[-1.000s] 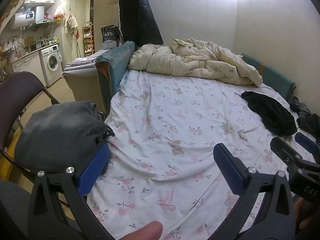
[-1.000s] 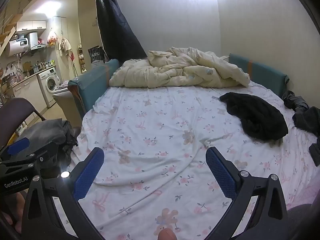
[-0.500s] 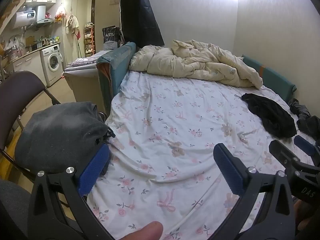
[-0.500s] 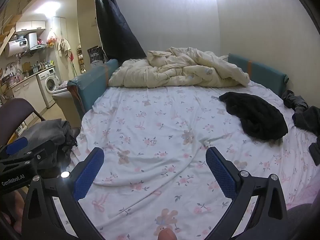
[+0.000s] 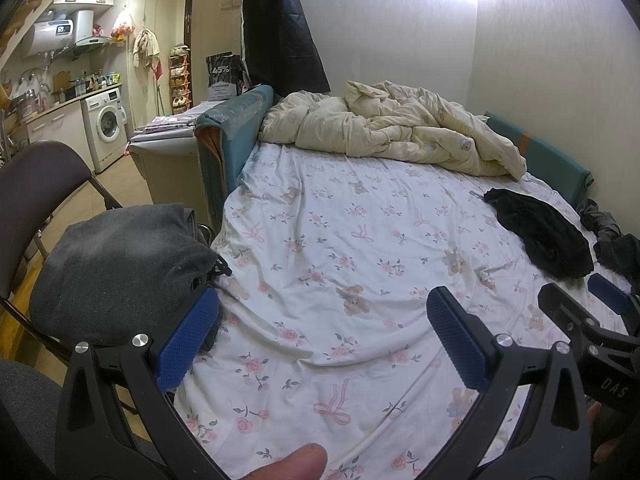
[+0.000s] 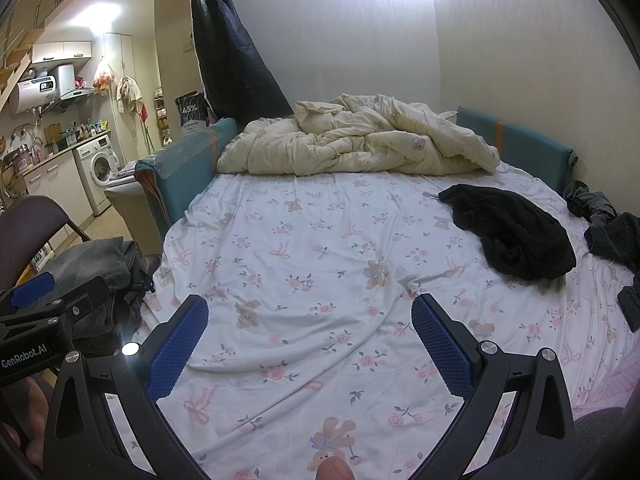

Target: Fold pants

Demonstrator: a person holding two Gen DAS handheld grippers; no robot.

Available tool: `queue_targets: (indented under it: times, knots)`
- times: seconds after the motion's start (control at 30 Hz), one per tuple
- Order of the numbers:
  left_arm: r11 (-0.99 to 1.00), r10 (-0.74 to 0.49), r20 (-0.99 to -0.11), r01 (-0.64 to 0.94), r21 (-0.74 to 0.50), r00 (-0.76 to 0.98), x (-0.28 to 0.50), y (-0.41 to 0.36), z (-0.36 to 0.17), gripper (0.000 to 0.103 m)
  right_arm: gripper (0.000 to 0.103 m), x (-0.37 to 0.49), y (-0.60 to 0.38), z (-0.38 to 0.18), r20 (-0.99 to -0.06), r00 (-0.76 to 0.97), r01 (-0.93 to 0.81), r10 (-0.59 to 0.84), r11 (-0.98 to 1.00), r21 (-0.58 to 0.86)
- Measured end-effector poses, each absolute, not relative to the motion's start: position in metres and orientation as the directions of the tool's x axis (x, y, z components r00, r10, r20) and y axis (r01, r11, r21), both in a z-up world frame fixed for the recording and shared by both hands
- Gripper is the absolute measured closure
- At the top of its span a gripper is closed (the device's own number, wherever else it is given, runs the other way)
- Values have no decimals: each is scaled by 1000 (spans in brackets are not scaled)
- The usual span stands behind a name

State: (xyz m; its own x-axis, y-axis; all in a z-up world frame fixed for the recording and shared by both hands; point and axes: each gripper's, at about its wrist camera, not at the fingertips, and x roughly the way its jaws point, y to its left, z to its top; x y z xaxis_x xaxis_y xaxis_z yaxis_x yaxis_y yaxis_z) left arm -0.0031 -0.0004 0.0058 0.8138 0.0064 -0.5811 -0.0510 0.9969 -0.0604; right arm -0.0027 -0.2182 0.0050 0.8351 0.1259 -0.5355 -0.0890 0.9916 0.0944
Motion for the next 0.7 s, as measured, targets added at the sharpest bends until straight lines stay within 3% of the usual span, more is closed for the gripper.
queue_targets:
  times: [0.7]
  knots:
    - [997,6,-580,-51,-61,815,-2,-1,6,0,0,-3,-219,5,-535,835,-89,127,991,97]
